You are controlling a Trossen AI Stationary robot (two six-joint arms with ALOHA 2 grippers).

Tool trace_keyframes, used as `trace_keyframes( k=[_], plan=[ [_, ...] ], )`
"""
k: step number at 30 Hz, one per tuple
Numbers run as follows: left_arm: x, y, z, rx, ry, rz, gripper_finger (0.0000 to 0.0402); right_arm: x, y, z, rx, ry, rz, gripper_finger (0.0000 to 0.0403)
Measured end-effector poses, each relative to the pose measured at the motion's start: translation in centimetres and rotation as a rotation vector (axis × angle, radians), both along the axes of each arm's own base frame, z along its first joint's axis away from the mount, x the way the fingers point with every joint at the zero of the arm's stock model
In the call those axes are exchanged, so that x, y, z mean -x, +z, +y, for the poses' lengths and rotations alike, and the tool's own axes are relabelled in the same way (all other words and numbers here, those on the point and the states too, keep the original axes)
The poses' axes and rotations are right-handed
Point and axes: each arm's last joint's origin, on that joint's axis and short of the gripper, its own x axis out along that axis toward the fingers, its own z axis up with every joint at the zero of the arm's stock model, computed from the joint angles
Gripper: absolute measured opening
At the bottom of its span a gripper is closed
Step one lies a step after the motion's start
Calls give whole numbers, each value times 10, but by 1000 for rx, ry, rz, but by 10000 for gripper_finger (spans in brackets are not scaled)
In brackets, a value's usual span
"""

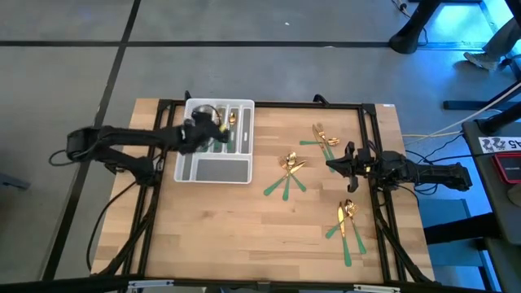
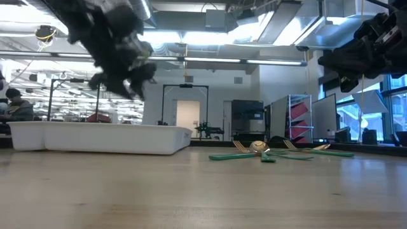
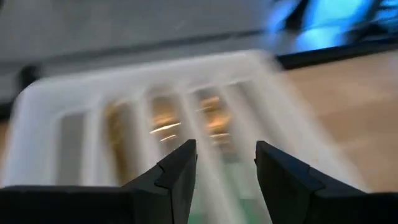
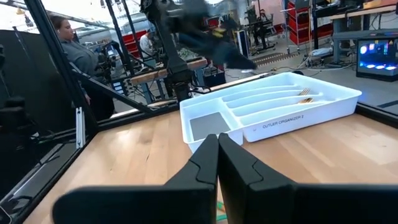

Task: Sort silverware
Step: Put the green spoon into the white cutlery tray

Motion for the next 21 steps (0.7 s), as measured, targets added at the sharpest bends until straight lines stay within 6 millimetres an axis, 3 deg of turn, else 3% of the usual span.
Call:
trace_keyframes(
  k=[5, 11, 15, 21],
  plan=[
    [-24, 30, -50, -304, -85, -147, 153, 0, 5, 3, 202, 104, -31, 10],
    [-34, 63, -76, -523, -248, -205, 153, 1, 17, 7, 287, 204, -149, 10],
    [-42, 55, -87, -574, -392, -115, 153, -5, 14, 5, 317, 158, -95, 10],
    [-61, 14, -96, -570, -471, 42, 153, -20, 5, 1, 354, 45, 34, 40]
  ],
)
